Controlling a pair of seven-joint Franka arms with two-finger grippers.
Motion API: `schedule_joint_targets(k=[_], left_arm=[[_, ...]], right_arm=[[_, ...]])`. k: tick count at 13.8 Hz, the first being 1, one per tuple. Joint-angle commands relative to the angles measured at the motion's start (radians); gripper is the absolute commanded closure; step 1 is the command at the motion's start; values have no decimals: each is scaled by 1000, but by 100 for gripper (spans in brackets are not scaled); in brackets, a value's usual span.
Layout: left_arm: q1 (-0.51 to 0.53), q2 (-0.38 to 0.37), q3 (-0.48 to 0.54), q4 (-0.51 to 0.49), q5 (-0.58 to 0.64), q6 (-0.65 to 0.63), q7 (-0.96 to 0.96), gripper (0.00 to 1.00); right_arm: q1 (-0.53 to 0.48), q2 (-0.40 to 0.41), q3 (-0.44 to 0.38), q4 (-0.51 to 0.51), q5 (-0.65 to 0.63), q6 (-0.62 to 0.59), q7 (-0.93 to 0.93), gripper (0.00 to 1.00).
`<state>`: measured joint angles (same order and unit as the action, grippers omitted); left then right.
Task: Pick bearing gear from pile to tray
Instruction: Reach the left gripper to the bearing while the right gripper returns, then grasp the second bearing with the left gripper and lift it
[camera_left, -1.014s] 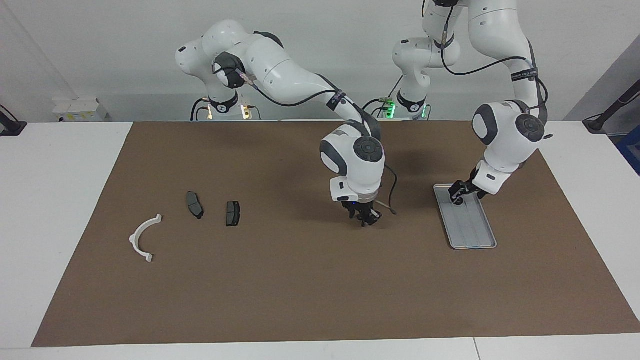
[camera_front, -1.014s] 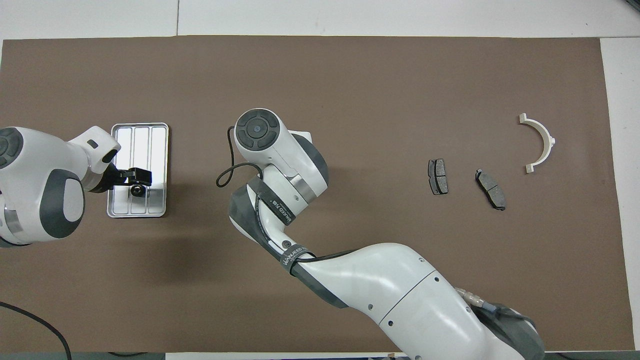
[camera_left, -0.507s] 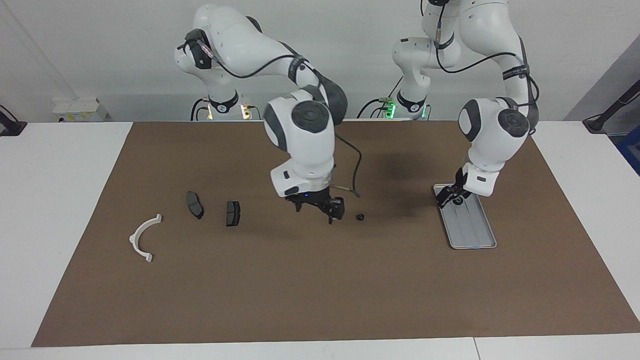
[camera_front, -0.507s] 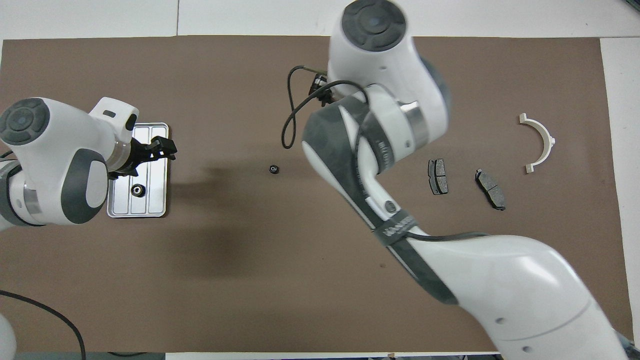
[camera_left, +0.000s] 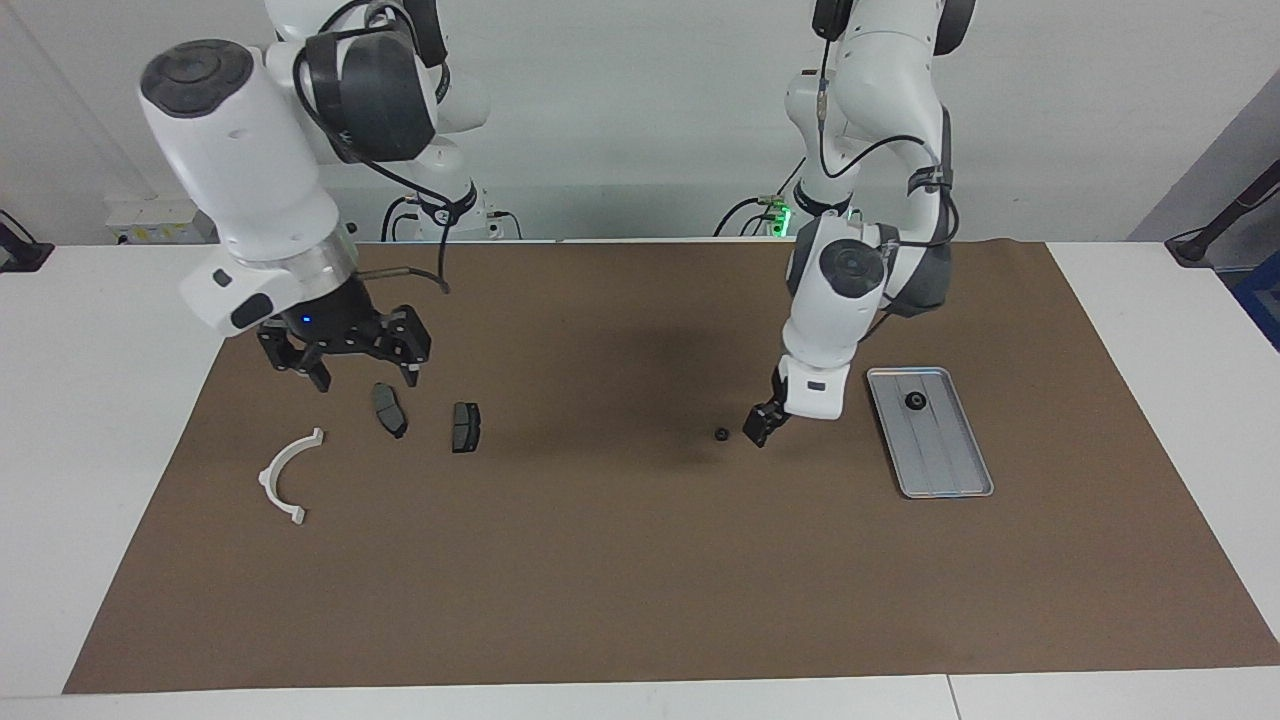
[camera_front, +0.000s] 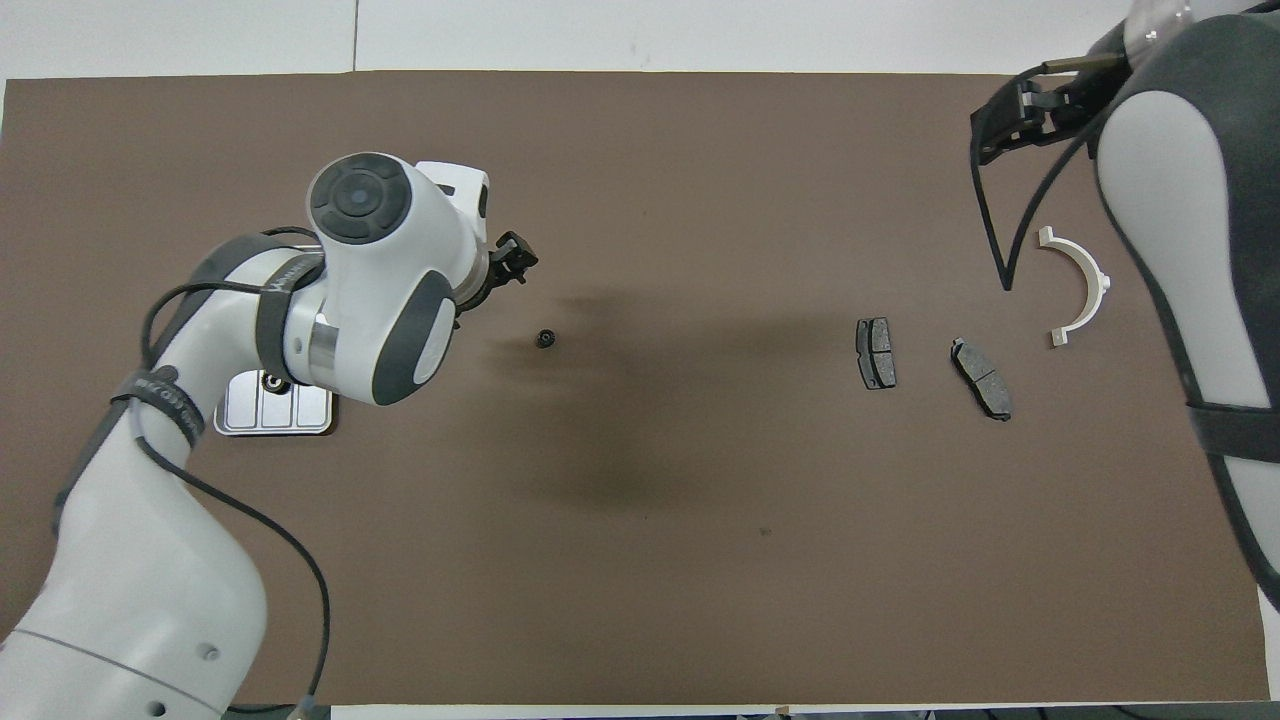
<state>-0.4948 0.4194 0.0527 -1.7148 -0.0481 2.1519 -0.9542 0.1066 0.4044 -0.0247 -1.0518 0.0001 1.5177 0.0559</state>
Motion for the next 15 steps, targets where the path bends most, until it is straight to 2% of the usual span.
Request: schedule_joint_targets(k=[1,3,8,9,12,13,15], left_arm=[[-34,38,19,0,16,22,-31,0],[-62,33,19,-47,16,46,-32,3],[-91,24,18,-91,14,108,-70,23],[-91,24,16,-92,14,109,-70,23],[-97,24,18,-94,14,109,-78,34],[-96,24,18,-94,14,109,-78,42],[-97,22,18,-106,14,109,-80,78]], right_arm=[[-8,-160,-21,-209,24,18,-24,0],[-22,-235,-21,-315,18,27,-21,0],[-64,-363,-21,-477,23,94,-22,0],[-65,-381,-21,-499,23,101,-21,0],[-73,-427,-21,-554,21,101,-22,0],[-79,-444,-21,-574,20,101,-21,0],[-79,-463,-21,-597,20,99,-22,0]])
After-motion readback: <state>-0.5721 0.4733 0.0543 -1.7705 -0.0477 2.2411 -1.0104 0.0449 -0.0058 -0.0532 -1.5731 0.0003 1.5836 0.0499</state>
